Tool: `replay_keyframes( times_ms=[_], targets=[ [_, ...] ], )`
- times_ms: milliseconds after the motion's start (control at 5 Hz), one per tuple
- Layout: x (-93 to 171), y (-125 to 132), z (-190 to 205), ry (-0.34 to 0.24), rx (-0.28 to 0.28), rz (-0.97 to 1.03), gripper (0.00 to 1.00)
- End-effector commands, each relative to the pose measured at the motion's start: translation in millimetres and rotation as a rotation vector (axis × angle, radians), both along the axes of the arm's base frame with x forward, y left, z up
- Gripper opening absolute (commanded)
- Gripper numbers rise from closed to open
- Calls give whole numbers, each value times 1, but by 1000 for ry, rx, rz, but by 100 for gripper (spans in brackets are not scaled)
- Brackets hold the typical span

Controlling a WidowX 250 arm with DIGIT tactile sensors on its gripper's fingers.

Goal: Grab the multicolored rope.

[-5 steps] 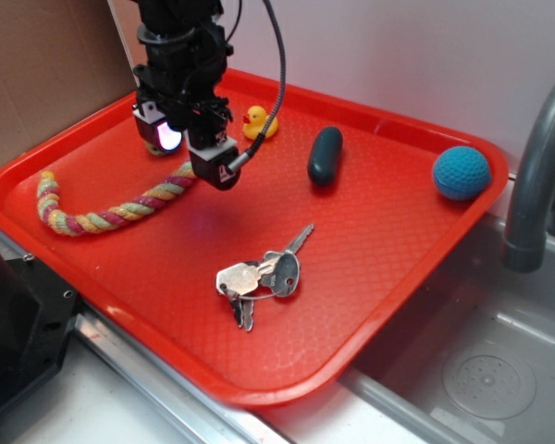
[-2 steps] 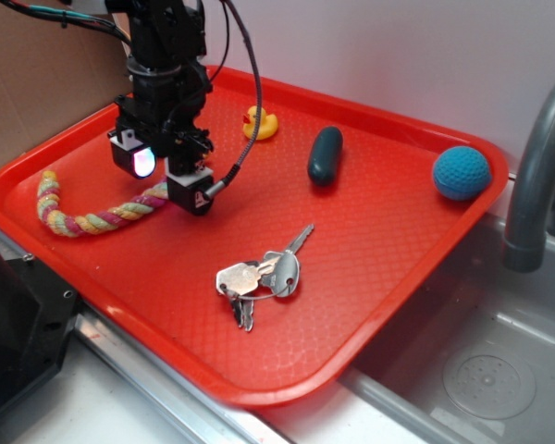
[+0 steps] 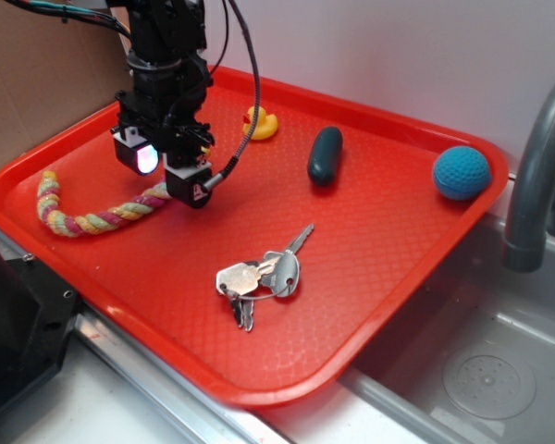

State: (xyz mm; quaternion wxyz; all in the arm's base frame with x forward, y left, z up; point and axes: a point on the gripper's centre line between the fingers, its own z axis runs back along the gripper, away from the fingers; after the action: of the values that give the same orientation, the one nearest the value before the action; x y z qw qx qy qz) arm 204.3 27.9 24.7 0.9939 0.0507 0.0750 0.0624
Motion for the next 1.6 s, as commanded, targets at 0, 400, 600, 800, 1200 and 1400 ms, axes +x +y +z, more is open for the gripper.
replay_keyframes(
  times_ms=[0,400,600,800,1200,1400],
  targets=[
    [-4,6,-12,46,-4,34,0],
    [-6,5,-11,51,-9,59,0],
    [-3,0,4,50,5,-35,0],
    [-1,-13,40,3,32,-88,0],
    [-26,-50,140,-76,-6,35,0],
    [-43,-56,189,-160,-54,50,0]
  ],
)
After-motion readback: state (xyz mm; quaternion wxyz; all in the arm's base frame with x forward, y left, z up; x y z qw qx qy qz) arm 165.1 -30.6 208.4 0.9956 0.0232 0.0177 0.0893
